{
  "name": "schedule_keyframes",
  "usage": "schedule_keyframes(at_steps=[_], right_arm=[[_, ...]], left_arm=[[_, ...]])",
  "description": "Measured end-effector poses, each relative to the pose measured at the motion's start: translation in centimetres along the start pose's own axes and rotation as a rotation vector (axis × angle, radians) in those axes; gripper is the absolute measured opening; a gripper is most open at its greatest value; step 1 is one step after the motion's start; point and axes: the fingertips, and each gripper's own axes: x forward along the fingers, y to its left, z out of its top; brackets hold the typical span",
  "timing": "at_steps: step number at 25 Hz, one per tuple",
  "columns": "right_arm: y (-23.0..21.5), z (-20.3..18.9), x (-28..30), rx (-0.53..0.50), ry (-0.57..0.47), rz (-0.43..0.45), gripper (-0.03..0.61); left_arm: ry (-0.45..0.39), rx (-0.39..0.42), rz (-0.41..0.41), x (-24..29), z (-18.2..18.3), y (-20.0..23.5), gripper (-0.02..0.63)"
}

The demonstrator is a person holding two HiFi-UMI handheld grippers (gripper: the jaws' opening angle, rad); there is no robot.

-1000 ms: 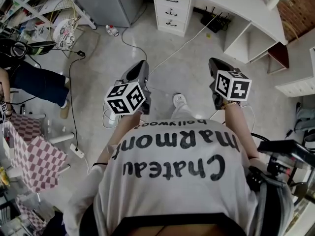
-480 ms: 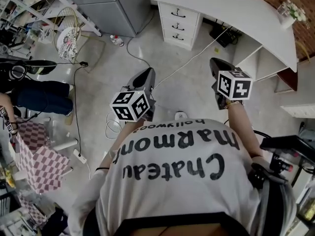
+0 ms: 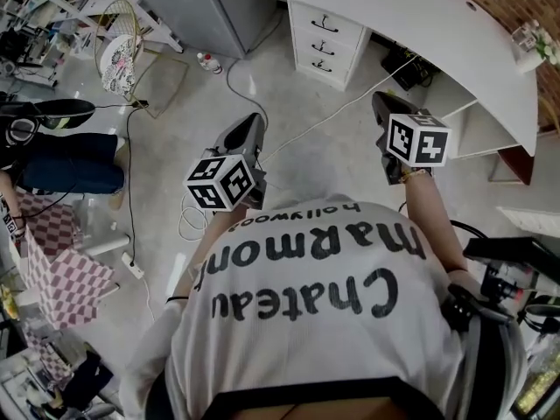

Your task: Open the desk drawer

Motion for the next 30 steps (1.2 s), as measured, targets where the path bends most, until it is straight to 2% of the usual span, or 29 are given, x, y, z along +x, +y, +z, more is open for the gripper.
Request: schedule_keyframes(at_steps=[7, 12, 15, 23, 30], right_arm=[[0.2, -1.3, 3.2, 0.013, 0.063, -0.001, 0.014], [-1.7, -0.9, 6.3, 0.056, 0.095, -0.058, 0.014], [-2.9, 0.3, 8.7, 0.092, 0.104, -0.090, 0.014], [-5.0, 5.5, 15.1, 0.158, 0.113, -0.147, 0.014], [-5.5, 8.7, 19.2, 0.166, 0.120, -0.196, 0.014]], left_arm=[[0.025, -0.039, 0.037, 1.1, 0.0, 3.7, 0.015], [0.059, -0.052, 0.003, 5.7, 0.7, 6.4, 0.015], [0.079, -0.056, -0.031, 9.4, 2.1, 8.0, 0.015], [0.107, -0.023, -0.111, 17.8, 8.7, 11.5, 0.015], [0.185, -0.025, -0.134, 22.2, 9.7, 15.6, 0.015]])
